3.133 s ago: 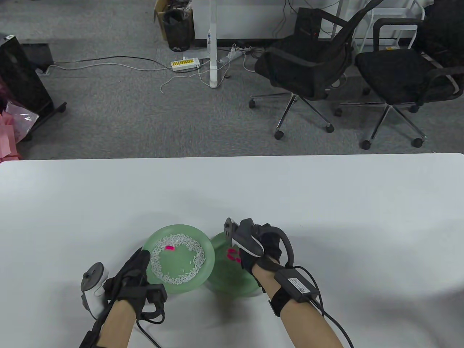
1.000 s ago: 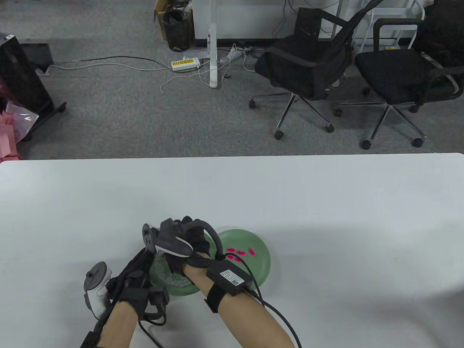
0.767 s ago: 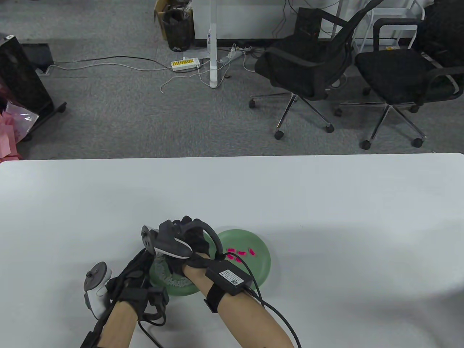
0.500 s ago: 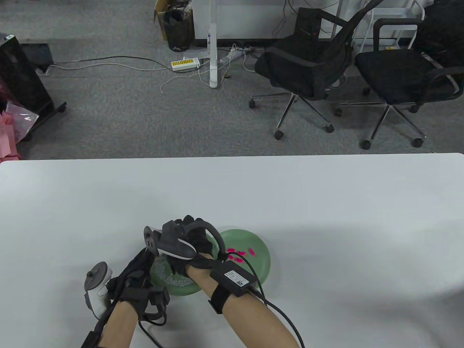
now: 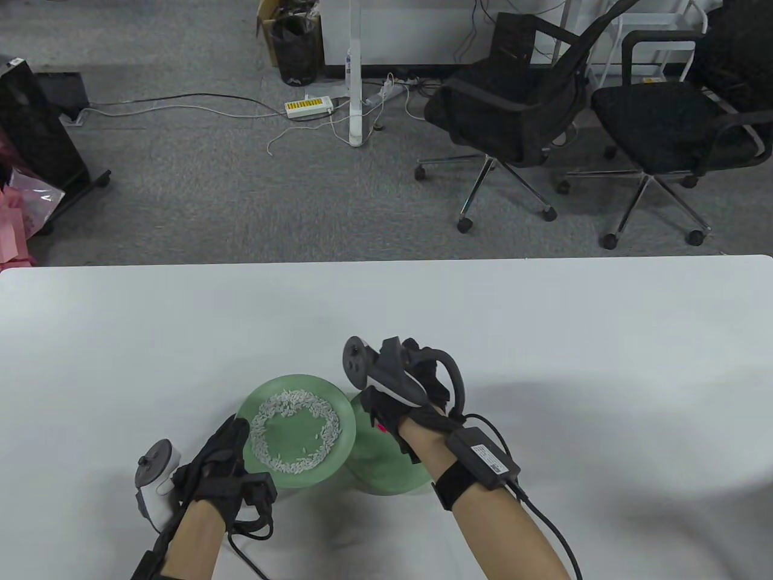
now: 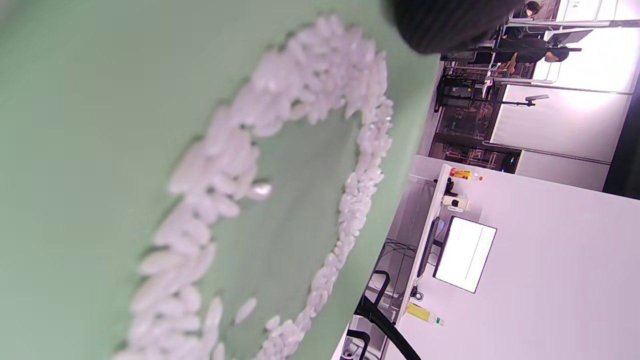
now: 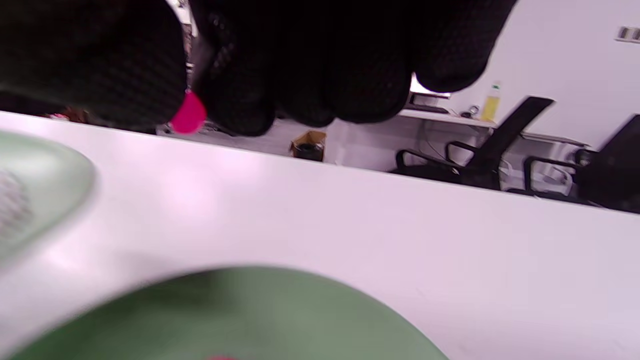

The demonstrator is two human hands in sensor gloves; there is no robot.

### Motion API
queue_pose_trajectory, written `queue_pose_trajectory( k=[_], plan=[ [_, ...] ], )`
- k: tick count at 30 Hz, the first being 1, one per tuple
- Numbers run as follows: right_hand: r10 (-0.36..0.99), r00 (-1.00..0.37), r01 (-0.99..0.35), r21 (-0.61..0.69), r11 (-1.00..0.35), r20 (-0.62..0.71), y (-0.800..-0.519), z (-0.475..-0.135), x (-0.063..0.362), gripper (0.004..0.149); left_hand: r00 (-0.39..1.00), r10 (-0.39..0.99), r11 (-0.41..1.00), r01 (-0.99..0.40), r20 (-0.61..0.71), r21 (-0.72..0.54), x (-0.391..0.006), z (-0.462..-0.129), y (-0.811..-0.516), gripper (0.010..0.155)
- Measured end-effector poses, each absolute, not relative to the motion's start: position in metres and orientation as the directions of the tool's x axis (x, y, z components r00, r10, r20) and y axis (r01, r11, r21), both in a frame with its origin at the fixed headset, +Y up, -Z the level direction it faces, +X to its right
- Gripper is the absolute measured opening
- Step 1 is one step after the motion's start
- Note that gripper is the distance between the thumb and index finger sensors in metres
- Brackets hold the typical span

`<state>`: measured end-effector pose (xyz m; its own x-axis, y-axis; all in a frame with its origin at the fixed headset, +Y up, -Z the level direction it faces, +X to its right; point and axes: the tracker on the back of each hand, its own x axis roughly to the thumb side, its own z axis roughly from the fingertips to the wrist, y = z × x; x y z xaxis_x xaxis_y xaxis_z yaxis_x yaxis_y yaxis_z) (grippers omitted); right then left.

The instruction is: Pick gummy candy with hand pinch into plate

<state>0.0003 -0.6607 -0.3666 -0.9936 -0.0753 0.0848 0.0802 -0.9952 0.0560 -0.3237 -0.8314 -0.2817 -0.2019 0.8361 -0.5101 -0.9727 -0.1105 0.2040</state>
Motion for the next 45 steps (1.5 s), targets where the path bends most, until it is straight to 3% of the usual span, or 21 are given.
queue_pose_trajectory(
  k=[10,17,25,31,39,45],
  plan=[
    [-0.156,-0.985,0.166,0.173,-0.971,0.068,-0.717,-0.343,0.028,0.045,-0.203,0.836,-0.104,-0.971,-0.510,0.216,-0.327,-0.282,-0.832,0.060],
    [-0.267,-0.958,0.280,0.143,-0.949,0.104,-0.734,-0.340,0.022,0.044,-0.207,0.833,-0.104,-0.969,-0.514,0.222,-0.332,-0.283,-0.834,0.061],
    [-0.279,-0.955,0.293,0.160,-0.943,0.104,-0.751,-0.345,0.021,0.043,-0.219,0.831,-0.115,-0.967,-0.511,0.227,-0.333,-0.283,-0.833,0.061],
    [-0.248,-0.964,0.260,0.153,-0.953,0.093,-0.750,-0.347,0.023,0.046,-0.233,0.833,-0.132,-0.965,-0.502,0.228,-0.334,-0.284,-0.830,0.062],
    [-0.115,-0.993,0.113,0.070,-0.991,-0.020,-0.721,-0.345,0.059,0.049,-0.300,0.809,-0.236,-0.953,-0.505,0.188,-0.340,-0.286,-0.828,0.065],
    [-0.011,-0.994,0.007,0.040,-0.999,-0.105,-0.706,-0.333,0.096,0.050,-0.261,0.797,-0.123,-0.953,-0.545,0.277,-0.355,-0.284,-0.836,0.064]
  ],
)
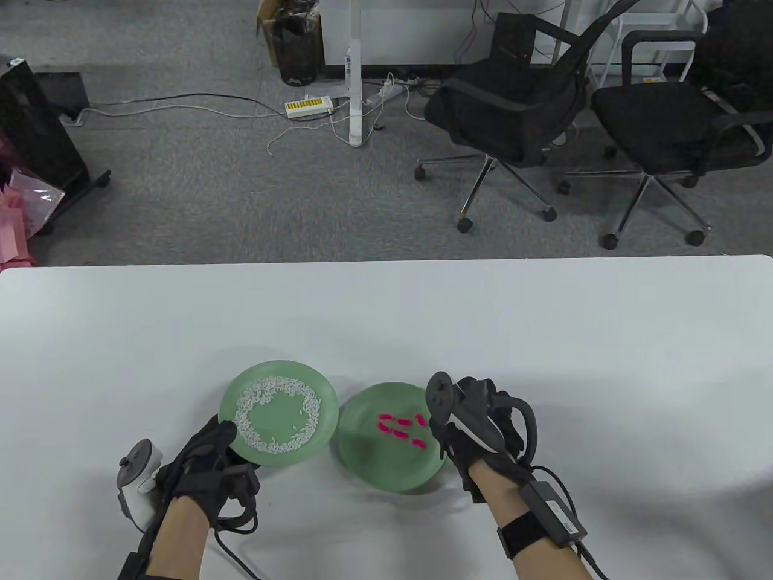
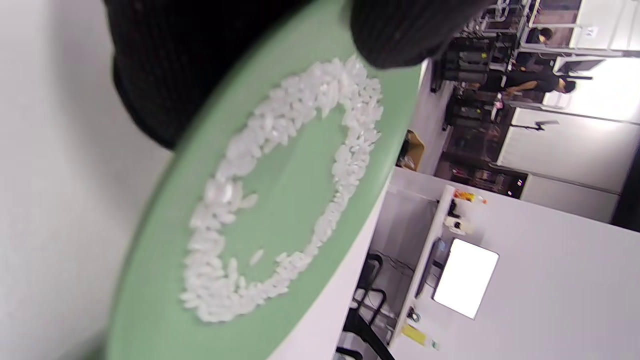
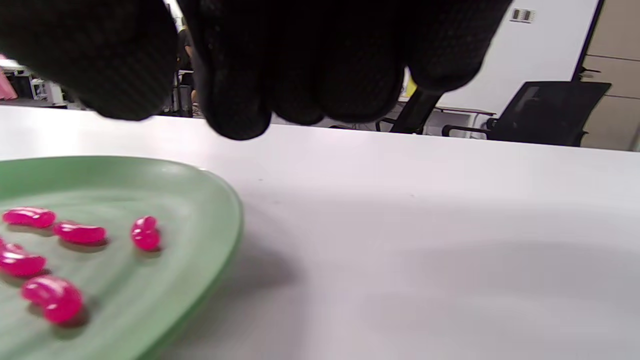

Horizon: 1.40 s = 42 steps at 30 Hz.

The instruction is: Pick gummy candy with hand pinch into plate

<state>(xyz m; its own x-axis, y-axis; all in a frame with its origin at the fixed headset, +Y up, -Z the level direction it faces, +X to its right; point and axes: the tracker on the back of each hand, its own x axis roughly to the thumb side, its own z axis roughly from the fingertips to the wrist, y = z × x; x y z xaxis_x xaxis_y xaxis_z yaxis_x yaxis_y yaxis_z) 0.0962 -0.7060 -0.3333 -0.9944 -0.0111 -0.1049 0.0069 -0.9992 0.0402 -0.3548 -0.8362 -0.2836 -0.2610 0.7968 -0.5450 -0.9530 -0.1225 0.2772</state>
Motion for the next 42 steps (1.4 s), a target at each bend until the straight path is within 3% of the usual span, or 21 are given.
queue_pose_trajectory(
  k=[8,17,24,30,32,36,41,42],
  plan=[
    [0.018,-0.988,-0.027,0.058,-0.998,-0.155,-0.712,-0.315,0.128,0.052,-0.227,0.774,-0.007,-0.937,-0.591,0.349,-0.363,-0.281,-0.848,0.064],
    [0.069,-0.979,-0.080,0.050,-0.996,-0.191,-0.725,-0.302,0.157,0.053,-0.148,0.756,0.147,-0.911,-0.638,0.385,-0.363,-0.279,-0.840,0.066],
    [0.109,-0.979,-0.109,-0.011,-0.994,-0.171,-0.731,-0.295,0.166,0.060,0.244,0.693,0.505,-0.836,-0.678,0.214,-0.358,-0.281,-0.801,0.077],
    [0.118,-0.987,-0.110,-0.084,-0.990,-0.110,-0.730,-0.289,0.162,0.065,0.534,0.527,0.734,-0.679,-0.661,0.037,-0.333,-0.281,-0.767,0.078],
    [0.109,-0.989,-0.098,-0.106,-0.990,-0.100,-0.730,-0.287,0.160,0.067,0.630,0.453,0.810,-0.587,-0.631,-0.005,-0.321,-0.279,-0.754,0.078],
    [0.106,-0.992,-0.096,-0.137,-0.986,-0.065,-0.729,-0.284,0.155,0.071,0.859,0.260,0.953,-0.301,-0.442,-0.025,-0.271,-0.269,-0.714,0.078],
    [0.088,-0.996,-0.085,-0.139,-0.987,-0.022,-0.733,-0.281,0.151,0.078,0.953,0.293,0.956,-0.291,-0.072,0.031,-0.212,-0.253,-0.690,0.080],
    [0.086,-0.996,-0.082,-0.139,-0.987,-0.018,-0.734,-0.281,0.150,0.079,0.957,0.285,0.958,-0.283,-0.052,0.043,-0.207,-0.251,-0.690,0.081]
  ],
)
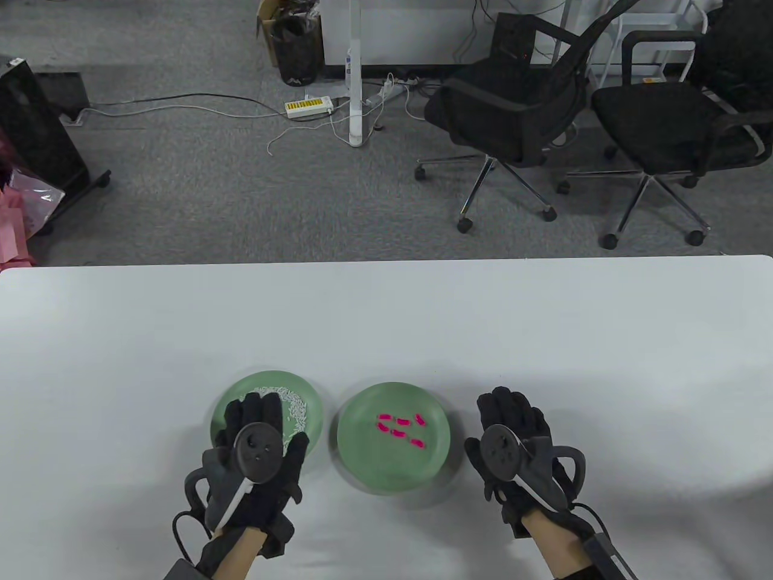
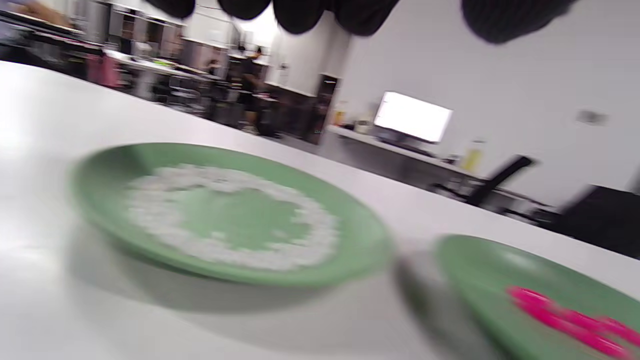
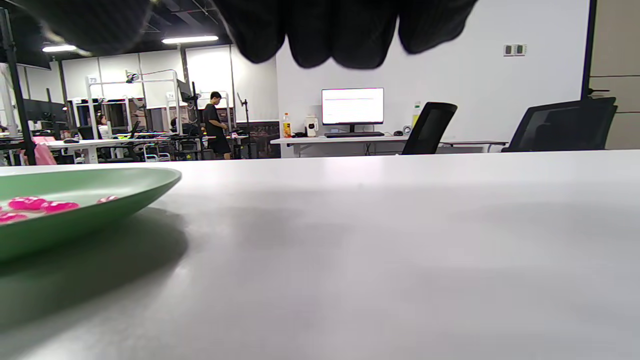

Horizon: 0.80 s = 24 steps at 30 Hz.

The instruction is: Pick gummy candy with hand pinch into plate

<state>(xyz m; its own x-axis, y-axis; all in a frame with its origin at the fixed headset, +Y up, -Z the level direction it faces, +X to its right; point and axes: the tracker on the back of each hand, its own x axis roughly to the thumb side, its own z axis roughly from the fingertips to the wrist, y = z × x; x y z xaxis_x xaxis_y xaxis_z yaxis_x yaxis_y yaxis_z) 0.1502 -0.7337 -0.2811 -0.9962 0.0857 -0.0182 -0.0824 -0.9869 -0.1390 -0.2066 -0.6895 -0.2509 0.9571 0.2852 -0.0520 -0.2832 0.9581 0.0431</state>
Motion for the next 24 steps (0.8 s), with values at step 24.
queue_pose_trajectory(
  k=[24],
  plan=[
    [0.011,-1.000,-0.013,-0.108,-0.994,0.023,-0.737,-0.277,0.137,0.086,0.969,0.226,0.967,-0.236,0.104,0.101,-0.197,-0.257,-0.704,0.082]
  ],
)
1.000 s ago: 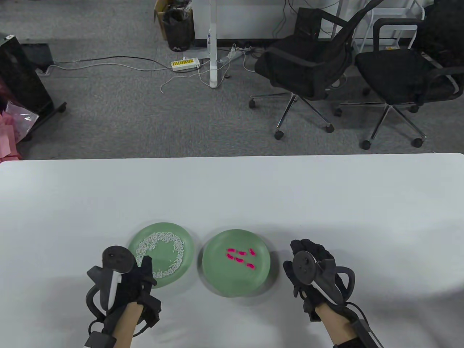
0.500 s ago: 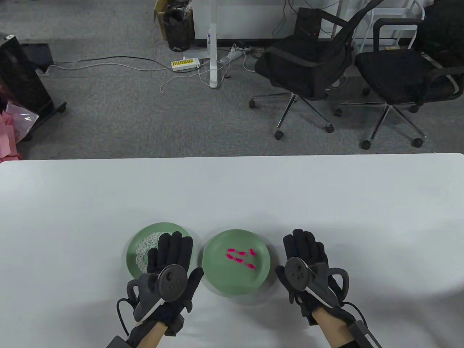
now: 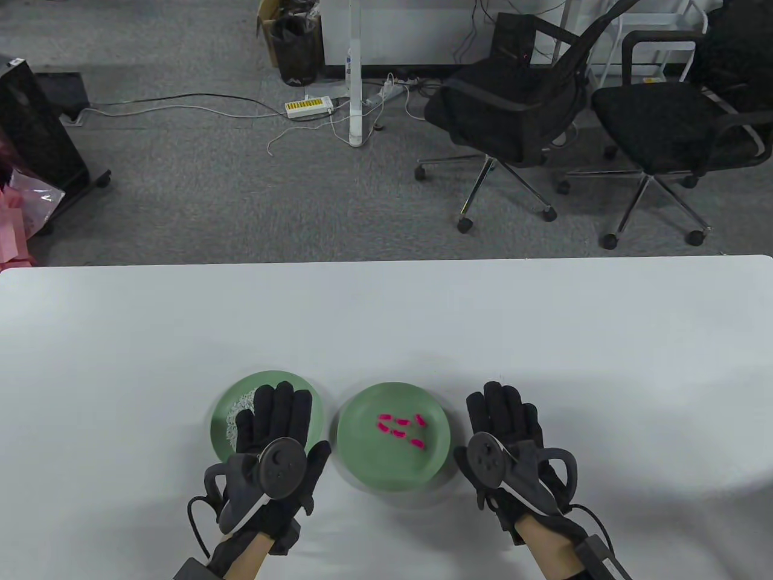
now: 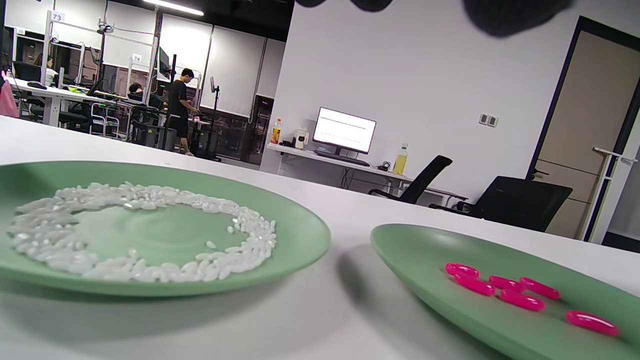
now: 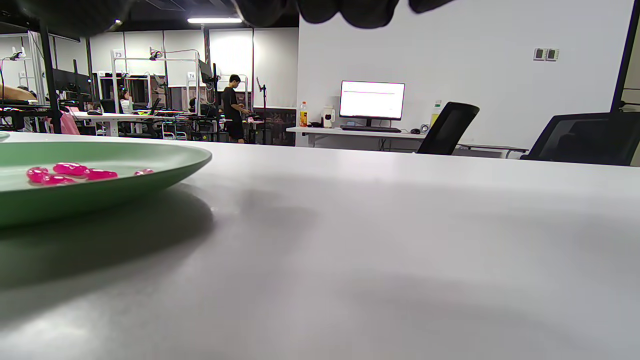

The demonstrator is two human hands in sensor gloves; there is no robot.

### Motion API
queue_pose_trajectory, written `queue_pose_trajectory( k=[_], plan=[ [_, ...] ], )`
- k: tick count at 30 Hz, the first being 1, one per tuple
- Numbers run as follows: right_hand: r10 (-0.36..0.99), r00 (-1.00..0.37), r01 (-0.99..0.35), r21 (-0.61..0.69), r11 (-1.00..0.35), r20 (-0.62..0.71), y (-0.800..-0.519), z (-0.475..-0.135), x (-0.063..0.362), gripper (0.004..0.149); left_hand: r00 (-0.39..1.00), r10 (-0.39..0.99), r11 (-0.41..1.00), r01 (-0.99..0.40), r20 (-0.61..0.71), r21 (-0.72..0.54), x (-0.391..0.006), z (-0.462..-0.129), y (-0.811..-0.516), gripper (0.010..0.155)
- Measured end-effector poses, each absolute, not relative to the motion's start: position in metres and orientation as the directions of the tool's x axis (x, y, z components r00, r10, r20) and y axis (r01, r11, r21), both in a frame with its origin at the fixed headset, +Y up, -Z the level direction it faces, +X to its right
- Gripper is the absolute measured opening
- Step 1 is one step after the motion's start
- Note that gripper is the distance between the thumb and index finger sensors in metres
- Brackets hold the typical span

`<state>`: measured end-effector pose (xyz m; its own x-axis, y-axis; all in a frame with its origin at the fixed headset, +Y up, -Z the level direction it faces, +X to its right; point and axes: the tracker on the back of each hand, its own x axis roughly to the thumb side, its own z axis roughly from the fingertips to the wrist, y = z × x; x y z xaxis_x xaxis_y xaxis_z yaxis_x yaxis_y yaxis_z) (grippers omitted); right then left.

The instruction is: Pick gummy candy with hand pinch into plate

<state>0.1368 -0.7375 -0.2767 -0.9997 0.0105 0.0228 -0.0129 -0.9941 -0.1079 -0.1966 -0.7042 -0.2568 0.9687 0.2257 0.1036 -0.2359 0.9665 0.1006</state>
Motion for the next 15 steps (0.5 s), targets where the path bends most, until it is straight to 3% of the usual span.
queue_pose_trajectory(
  k=[15],
  plan=[
    [-0.001,-1.000,-0.001,-0.078,-0.997,0.023,-0.7424,-0.2774,0.1370,0.086,0.976,0.193,0.974,-0.204,0.102,0.101,-0.1928,-0.2580,-0.7065,0.082]
  ],
)
